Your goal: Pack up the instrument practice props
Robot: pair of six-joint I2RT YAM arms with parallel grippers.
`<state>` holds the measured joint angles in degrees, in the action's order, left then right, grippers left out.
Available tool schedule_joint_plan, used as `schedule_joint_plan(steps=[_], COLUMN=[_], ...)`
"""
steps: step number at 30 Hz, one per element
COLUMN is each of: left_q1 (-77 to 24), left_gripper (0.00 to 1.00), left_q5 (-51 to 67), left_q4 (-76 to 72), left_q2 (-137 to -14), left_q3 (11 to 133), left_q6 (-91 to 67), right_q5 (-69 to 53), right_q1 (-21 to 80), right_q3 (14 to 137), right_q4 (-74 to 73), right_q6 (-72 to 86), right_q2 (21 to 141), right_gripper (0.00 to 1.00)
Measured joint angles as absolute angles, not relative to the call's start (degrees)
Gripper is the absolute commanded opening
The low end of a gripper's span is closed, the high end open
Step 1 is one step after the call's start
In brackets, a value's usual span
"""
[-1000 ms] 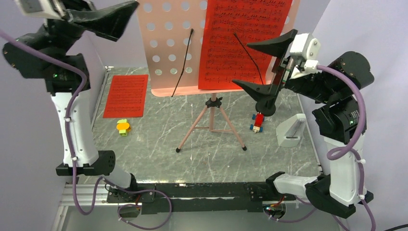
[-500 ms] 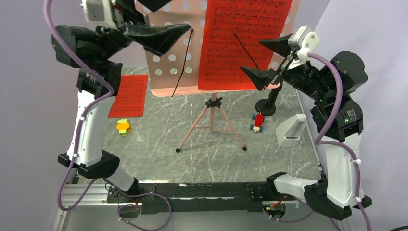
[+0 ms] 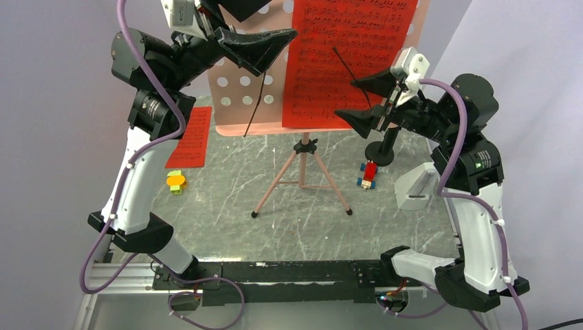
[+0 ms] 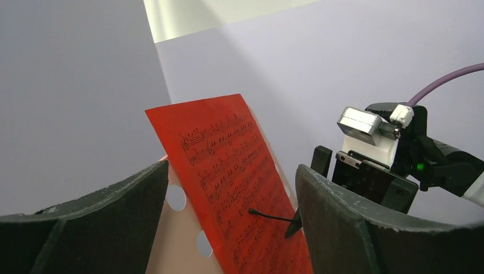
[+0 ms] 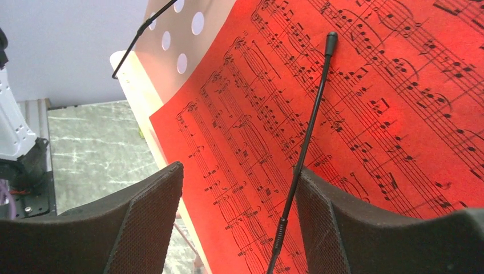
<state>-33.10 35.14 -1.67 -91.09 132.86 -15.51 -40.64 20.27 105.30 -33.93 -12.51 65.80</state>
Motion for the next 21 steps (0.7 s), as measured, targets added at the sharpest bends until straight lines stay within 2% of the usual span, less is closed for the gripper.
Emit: schedule_joint_plan(steps=[4, 6, 7, 10, 12, 16, 21], left_q1=[-33.32, -33.47, -33.56, -33.93, -34.35, -35.38, -36.21], left_gripper=[0.88, 0.89, 0.89, 0.89, 0.89, 0.89, 0.89], left_q5=[34.48, 34.39, 34.37, 34.39, 34.39, 34.15, 33.17], left_q4=[-1.43, -1.45, -1.45, -1.39, -1.30, -1.02, -0.93], left_q2=[-91.15, -91.29, -91.39, -91.81, -92.23, -93.32, -93.73], left_q3=[132.84, 132.84, 132.84, 132.86, 132.90, 133.12, 133.12], left_q6=[-14.33, -13.98, -13.54, -12.56, -11.86, -10.44, -9.45], right_q5=[-43.00, -44.53, -45.56, -48.66, -50.39, -53.21, -54.15], right_q1=[20.01, 19.66, 19.35, 18.15, 17.28, 16.29, 16.01], right_q3=[105.30, 105.06, 104.75, 104.03, 103.96, 103.66, 101.69], right_q4=[-33.10, -31.83, -30.85, -28.40, -26.96, -25.04, -22.57], right_q6=[-11.60, -10.37, -9.47, -6.85, -5.50, -3.84, -3.09], right_q2=[66.92, 67.42, 67.55, 67.68, 67.72, 67.70, 67.46], right_gripper=[0.67, 0.61, 0.56, 0.33, 0.24, 0.16, 0.13])
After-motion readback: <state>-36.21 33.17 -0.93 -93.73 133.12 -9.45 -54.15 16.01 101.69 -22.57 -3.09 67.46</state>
